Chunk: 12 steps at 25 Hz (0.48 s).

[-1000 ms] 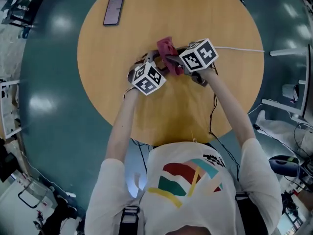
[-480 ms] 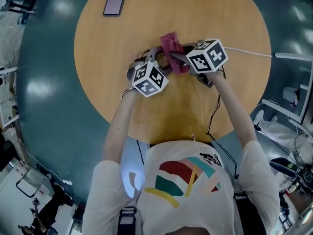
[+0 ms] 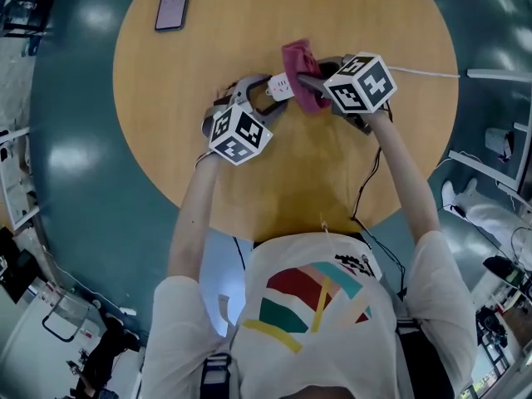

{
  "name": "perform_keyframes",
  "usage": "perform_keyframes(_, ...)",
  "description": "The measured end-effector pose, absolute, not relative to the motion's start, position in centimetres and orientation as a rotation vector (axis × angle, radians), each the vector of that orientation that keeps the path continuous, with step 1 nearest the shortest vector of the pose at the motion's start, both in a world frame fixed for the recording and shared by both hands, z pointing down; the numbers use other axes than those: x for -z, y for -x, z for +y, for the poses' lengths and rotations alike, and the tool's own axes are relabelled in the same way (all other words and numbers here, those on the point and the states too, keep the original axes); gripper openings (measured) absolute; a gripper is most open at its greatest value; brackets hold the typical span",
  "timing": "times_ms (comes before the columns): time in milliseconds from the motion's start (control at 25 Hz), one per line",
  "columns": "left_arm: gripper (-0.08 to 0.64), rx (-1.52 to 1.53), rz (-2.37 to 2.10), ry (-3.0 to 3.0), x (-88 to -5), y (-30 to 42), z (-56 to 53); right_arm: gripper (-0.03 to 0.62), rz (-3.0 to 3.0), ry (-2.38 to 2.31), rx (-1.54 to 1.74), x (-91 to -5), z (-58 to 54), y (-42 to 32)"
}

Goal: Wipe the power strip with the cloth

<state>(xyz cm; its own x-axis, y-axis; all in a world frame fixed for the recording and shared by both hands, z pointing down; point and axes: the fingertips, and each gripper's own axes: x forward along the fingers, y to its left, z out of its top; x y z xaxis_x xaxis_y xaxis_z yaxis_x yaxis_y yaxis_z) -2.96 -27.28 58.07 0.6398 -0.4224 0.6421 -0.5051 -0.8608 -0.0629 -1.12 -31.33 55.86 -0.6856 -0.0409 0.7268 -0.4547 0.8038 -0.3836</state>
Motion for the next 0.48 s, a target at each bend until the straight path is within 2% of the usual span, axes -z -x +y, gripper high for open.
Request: perform_keyframes(480, 0.29, -1.037, -0.784, -2.727, -57.9, 2.4, -27.1, 0.04, -2.153, -0.574, -0.62, -55.7, -34.9, -8.0)
